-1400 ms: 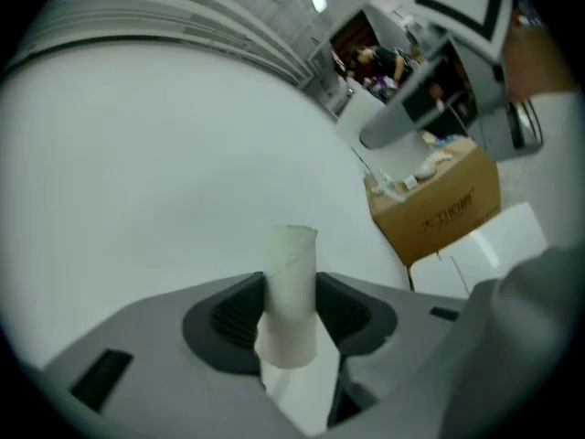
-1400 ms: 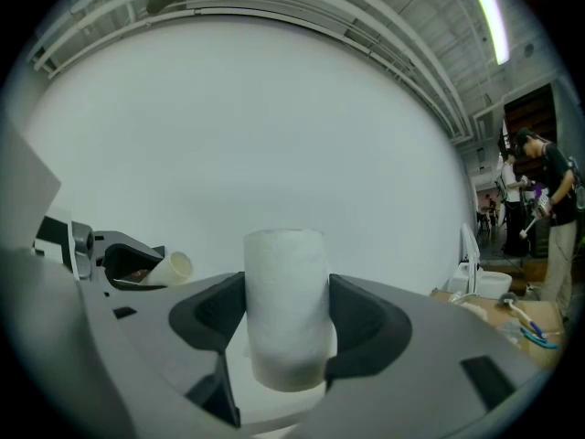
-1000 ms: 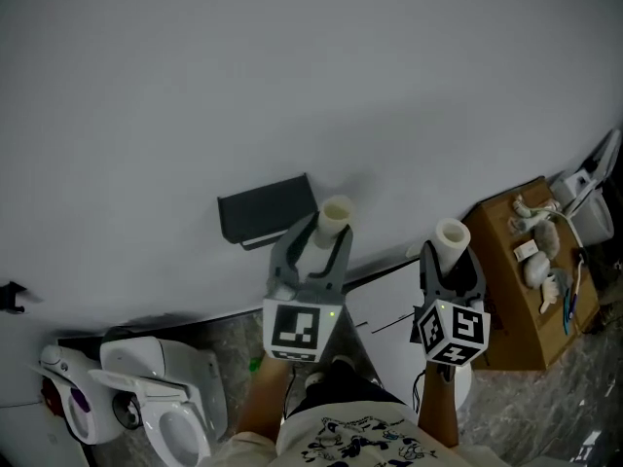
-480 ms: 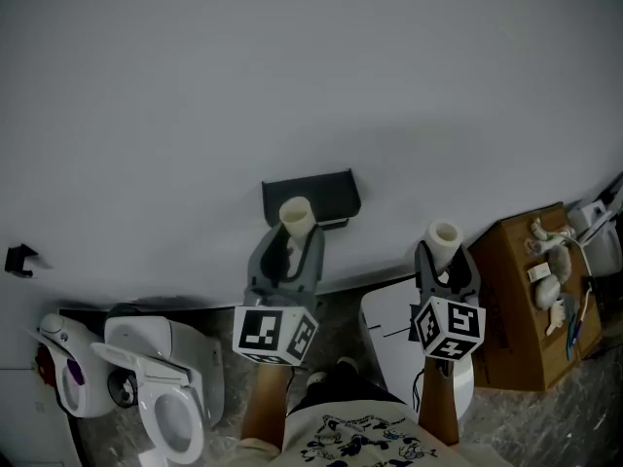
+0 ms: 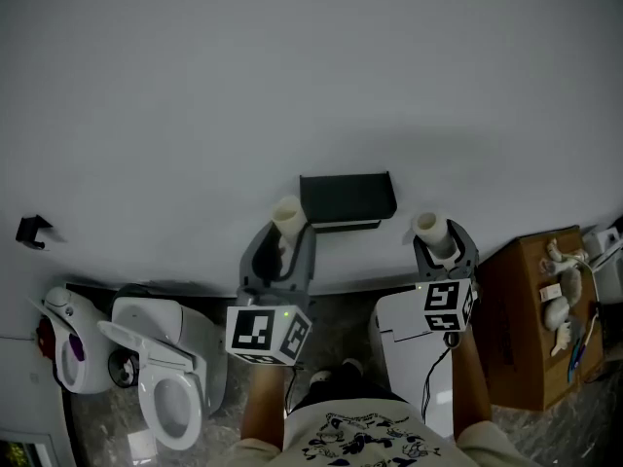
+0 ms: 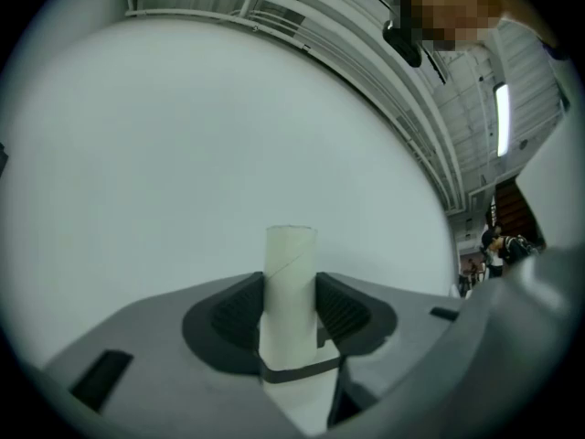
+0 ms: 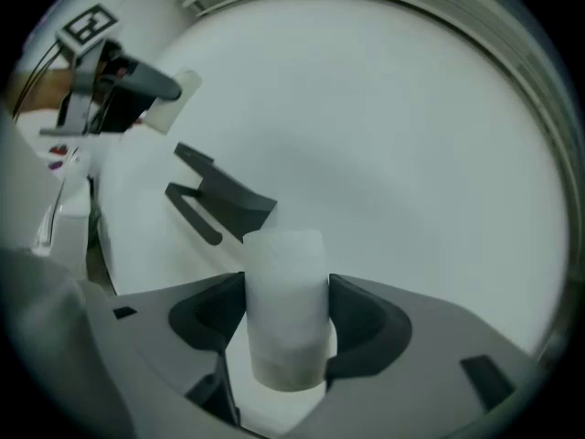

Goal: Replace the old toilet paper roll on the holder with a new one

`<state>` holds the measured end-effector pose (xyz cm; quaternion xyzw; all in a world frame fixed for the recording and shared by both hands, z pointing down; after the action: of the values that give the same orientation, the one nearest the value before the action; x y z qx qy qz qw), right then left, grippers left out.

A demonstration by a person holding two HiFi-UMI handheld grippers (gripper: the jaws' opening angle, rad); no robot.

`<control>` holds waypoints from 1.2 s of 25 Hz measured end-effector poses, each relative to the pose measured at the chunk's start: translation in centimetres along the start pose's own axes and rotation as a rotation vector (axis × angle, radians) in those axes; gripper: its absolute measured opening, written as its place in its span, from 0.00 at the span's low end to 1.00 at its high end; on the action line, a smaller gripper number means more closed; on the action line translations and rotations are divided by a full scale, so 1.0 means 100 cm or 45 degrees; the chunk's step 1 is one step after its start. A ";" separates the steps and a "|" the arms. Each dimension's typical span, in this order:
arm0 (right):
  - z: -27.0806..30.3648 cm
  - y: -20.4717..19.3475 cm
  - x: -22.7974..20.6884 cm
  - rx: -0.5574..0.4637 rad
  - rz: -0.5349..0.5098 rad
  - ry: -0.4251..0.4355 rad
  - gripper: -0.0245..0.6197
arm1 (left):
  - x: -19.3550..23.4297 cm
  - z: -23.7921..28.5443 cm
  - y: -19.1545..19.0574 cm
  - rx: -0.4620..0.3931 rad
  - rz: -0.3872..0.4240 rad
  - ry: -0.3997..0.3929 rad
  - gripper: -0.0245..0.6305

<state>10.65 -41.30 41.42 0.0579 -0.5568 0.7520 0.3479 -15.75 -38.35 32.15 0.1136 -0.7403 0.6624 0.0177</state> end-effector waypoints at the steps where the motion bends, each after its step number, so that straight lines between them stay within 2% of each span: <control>1: 0.007 0.000 0.003 0.038 -0.114 0.034 0.49 | 0.006 0.000 0.000 0.003 0.004 0.015 0.31; 5: 0.030 -0.003 0.022 0.213 -0.590 0.188 0.49 | 0.025 -0.005 0.005 -0.008 0.009 0.069 0.31; 9: 0.043 -0.005 0.030 0.349 -1.006 0.170 0.49 | 0.037 -0.008 0.006 -0.003 0.003 0.106 0.31; 11: 0.048 -0.004 0.033 0.370 -1.120 0.146 0.49 | 0.040 -0.009 0.005 0.003 -0.002 0.120 0.31; 16: 0.055 0.005 0.041 0.340 -1.085 0.144 0.49 | 0.044 -0.013 0.003 0.008 0.044 0.134 0.31; 22: 0.062 0.018 0.054 0.306 -1.112 0.141 0.49 | 0.056 -0.022 0.008 0.000 0.059 0.174 0.31; 30: 0.072 0.031 0.082 0.275 -1.099 0.133 0.49 | 0.091 -0.048 0.016 -0.016 0.081 0.299 0.31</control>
<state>0.48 -44.33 45.51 0.2827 -0.3818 0.5937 0.6495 -25.56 -34.79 32.76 0.0115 -0.7406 0.6666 0.0838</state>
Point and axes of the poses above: the fingertips, and each gripper's own axes: z forward along the fingers, x to its left, y out of its top, the point moved 2 cm from there along -z, backward along the fingers, and after that the axes turned 15 degrees about y, right-handed, at the moved point
